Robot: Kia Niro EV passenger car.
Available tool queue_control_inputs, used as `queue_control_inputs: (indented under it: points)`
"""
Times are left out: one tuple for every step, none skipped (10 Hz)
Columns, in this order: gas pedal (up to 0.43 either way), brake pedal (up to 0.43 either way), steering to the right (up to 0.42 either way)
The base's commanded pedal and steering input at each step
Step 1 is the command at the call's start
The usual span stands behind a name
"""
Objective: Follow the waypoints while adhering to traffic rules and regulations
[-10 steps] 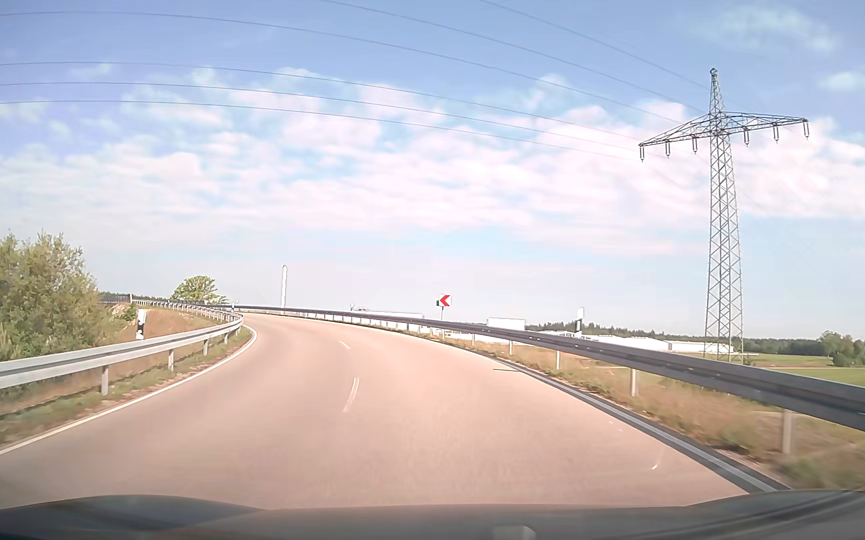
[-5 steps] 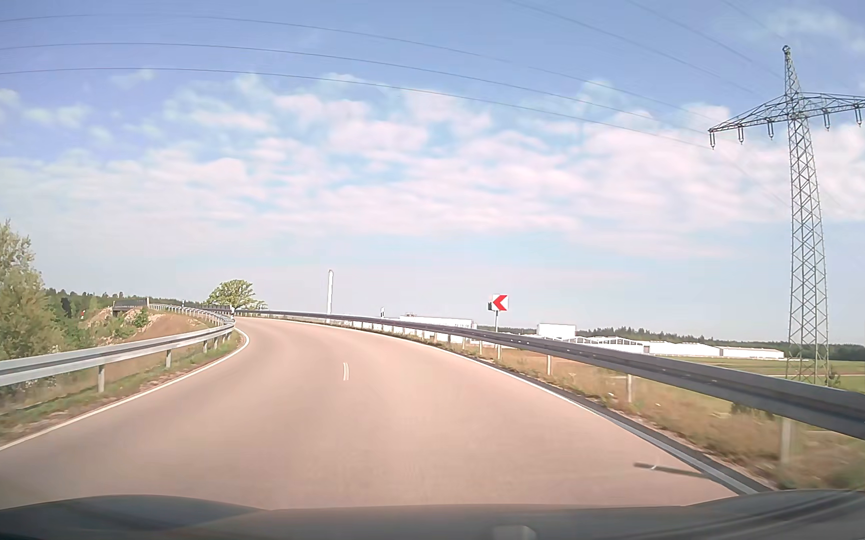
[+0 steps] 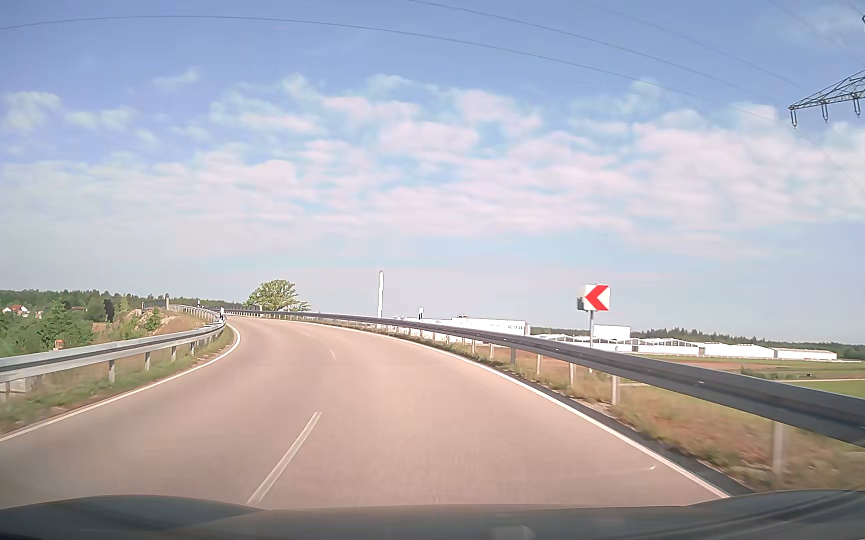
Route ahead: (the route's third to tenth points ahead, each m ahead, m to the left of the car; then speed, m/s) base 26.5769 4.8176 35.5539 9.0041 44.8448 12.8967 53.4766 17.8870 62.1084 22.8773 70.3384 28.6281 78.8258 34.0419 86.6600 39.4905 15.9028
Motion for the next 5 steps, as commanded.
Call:
queue_control_inputs:
  points:
    - [0.157, 0.000, -0.066]
    - [0.157, 0.000, -0.067]
    - [0.157, 0.000, -0.069]
    - [0.157, 0.000, -0.069]
    - [0.157, 0.000, -0.069]
